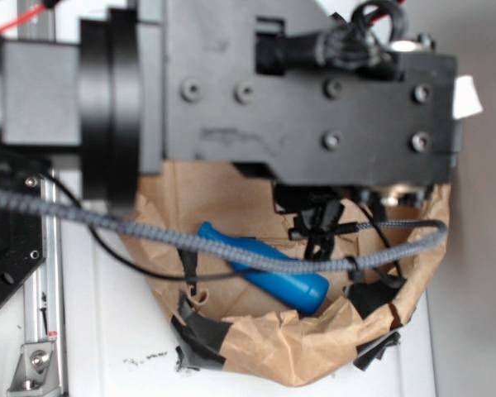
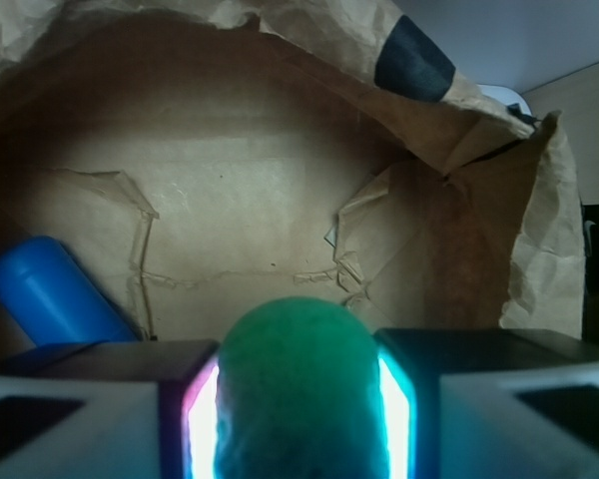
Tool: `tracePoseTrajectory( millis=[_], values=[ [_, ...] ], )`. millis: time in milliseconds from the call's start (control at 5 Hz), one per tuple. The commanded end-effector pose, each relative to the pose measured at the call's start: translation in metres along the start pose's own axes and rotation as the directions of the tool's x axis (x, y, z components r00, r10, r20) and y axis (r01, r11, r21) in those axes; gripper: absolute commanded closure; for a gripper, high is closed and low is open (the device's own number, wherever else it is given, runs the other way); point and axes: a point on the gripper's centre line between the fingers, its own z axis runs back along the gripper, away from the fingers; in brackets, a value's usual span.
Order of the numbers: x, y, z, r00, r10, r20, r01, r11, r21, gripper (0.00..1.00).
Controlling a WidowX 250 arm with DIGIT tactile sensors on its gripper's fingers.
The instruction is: Grab the green ball.
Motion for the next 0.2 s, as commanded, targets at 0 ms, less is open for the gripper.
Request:
tracePoseTrajectory(
  millis=[0],
  values=[
    [0.0110,0.0063,0.0013,0.997,0.058,0.056,-0.055,0.997,-0.059,1.00]
  ],
)
